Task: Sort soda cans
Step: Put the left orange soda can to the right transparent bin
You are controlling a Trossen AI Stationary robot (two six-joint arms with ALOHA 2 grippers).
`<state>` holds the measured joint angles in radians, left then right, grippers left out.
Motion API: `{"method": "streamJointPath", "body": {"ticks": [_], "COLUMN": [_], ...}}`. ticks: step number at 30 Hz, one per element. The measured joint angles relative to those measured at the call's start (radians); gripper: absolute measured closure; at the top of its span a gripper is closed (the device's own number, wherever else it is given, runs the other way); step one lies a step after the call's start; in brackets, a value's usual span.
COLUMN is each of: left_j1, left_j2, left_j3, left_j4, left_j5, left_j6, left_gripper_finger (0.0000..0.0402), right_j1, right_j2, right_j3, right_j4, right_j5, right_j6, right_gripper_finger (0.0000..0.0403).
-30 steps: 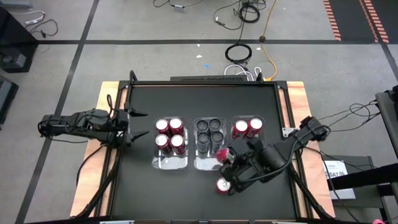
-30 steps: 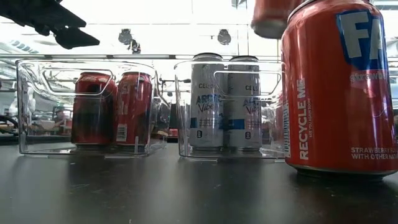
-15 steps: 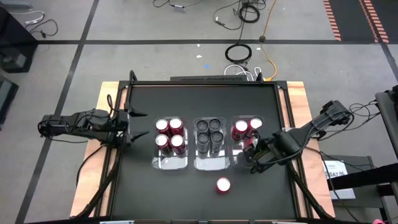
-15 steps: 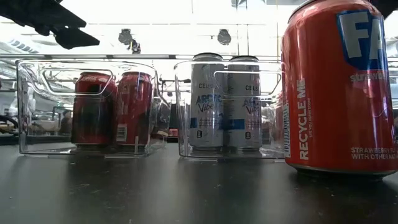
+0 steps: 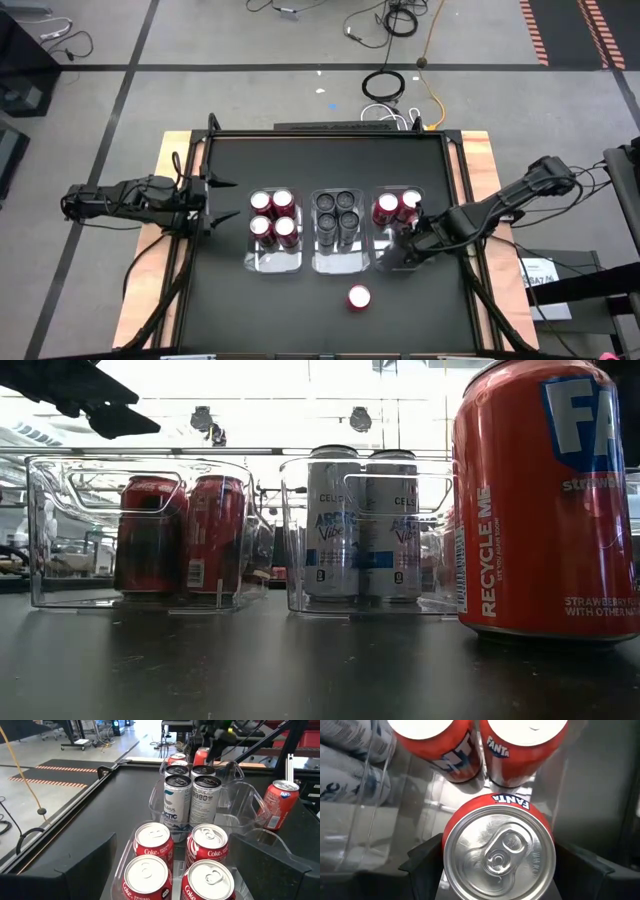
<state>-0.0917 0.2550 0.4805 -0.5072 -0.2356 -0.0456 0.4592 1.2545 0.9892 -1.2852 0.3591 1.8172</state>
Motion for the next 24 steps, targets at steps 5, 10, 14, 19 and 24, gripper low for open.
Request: {"method": "streamJointPath", "body": {"ticks": [5, 10, 14, 19, 24], "left_j1": [0.000, 0.000, 0.000, 0.000, 0.000], "left_j2": [0.000, 0.000, 0.000, 0.000, 0.000], "left_j3": [0.000, 0.000, 0.000, 0.000, 0.000], "left_j4": [0.000, 0.000, 0.000, 0.000, 0.000], "left_j5": [0.000, 0.000, 0.000, 0.000, 0.000], "left_j6": [0.000, 0.000, 0.000, 0.000, 0.000], "left_gripper_finger": [0.0010, 0.0010, 0.0010, 0.0010, 0.0010], "right_j1": [-0.054, -0.083, -0.105, -0.125, -0.133], "right_j2": [0.005, 0.018, 0.025, 0.025, 0.041], "right_j3": [-0.055, -0.064, -0.064, -0.064, -0.064], "right_j4": [0.052, 0.045, 0.043, 0.062, 0.088], "right_j5": [-0.034, -0.044, -0.042, -0.043, -0.043], "right_j6": [-0.025, -0.048, -0.060, -0.107, -0.105], "right_gripper_finger": [0.0108, 0.0108, 0.0108, 0.0096, 0.0075]}}
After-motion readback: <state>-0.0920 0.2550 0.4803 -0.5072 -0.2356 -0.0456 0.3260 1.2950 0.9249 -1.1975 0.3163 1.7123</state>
